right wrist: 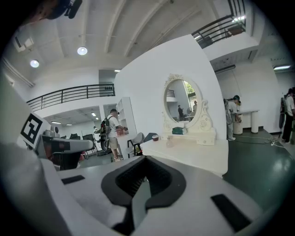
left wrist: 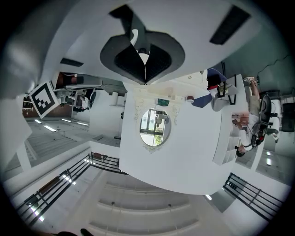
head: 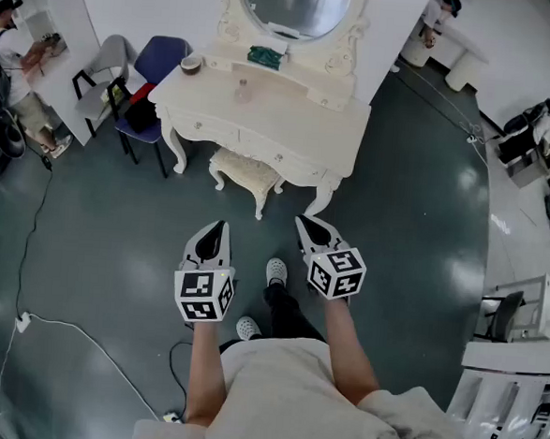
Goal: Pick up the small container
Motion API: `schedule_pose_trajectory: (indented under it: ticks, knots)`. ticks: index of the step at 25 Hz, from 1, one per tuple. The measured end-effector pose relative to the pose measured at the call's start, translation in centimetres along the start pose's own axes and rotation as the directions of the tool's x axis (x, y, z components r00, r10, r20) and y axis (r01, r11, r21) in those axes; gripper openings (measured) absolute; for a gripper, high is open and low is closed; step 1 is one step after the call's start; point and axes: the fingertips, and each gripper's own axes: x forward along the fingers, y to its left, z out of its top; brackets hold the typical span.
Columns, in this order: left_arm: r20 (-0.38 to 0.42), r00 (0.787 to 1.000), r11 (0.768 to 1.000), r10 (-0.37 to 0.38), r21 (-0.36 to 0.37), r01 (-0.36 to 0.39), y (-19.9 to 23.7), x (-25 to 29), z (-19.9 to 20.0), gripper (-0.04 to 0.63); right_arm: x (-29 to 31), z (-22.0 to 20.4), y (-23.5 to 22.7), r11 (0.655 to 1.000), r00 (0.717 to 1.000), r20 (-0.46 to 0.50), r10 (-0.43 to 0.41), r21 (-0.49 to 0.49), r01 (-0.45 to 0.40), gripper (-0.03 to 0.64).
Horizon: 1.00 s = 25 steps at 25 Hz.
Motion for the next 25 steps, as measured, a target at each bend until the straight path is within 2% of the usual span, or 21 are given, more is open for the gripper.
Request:
schedule_pose_trajectory:
  ticks: [5,9,14,15,16,17,18,21,25]
  knots:
    - [-0.003,1.000,1.000,-0.002,0.024,0.002,0.7,1.1,0.5,0.029,1.2,0.3,-0.7,1.000,1.000,0.014,-0.006,0.024,0.005,0.015]
    - [0.007,1.000,1.000,0.008,0.009,-0.008,1.7,2.4,1.4,0.029,2.2,1.0,-1.5,1.000,1.000,0.016,-0.008,0.015,0.007,0.015]
    - [0.011,0.999,0.998,0.053,0.019,-0.053,3.0,4.3,2.1,0.031,3.6,1.8,-2.8,0.998,0.999,0.047,0.002,0.055,-0.004,0.018]
    - [0.008,0.998,0.998,0.062,0.022,-0.062,3.3,4.8,2.2,0.036,4.1,2.0,-3.2,0.998,0.999,0.049,0.001,0.055,-0.004,0.048]
    - [0.003,0.998,0.997,0.067,0.025,-0.067,3.6,5.4,2.4,0.065,4.6,2.2,-3.5,0.999,0.999,0.049,0.003,0.054,-0.005,0.095]
    - [0.000,0.998,0.997,0.068,0.023,-0.068,3.9,6.0,2.6,0.142,5.1,2.5,-3.7,0.999,0.999,0.049,0.004,0.054,-0.007,0.130]
    - [0.000,0.998,0.998,0.067,0.019,-0.067,4.2,6.5,2.8,0.170,5.5,2.7,-4.0,0.999,0.999,0.050,0.006,0.053,-0.009,0.137]
    - [0.011,0.998,0.998,0.070,-0.001,-0.070,5.2,8.2,3.5,0.202,7.0,3.3,-4.7,0.999,0.999,0.045,0.017,0.046,-0.020,0.192]
    - [0.013,0.997,0.997,0.073,-0.005,-0.073,6.1,10.6,4.5,0.207,9.1,4.5,-6.2,0.999,0.999,0.049,0.023,0.042,-0.025,0.198]
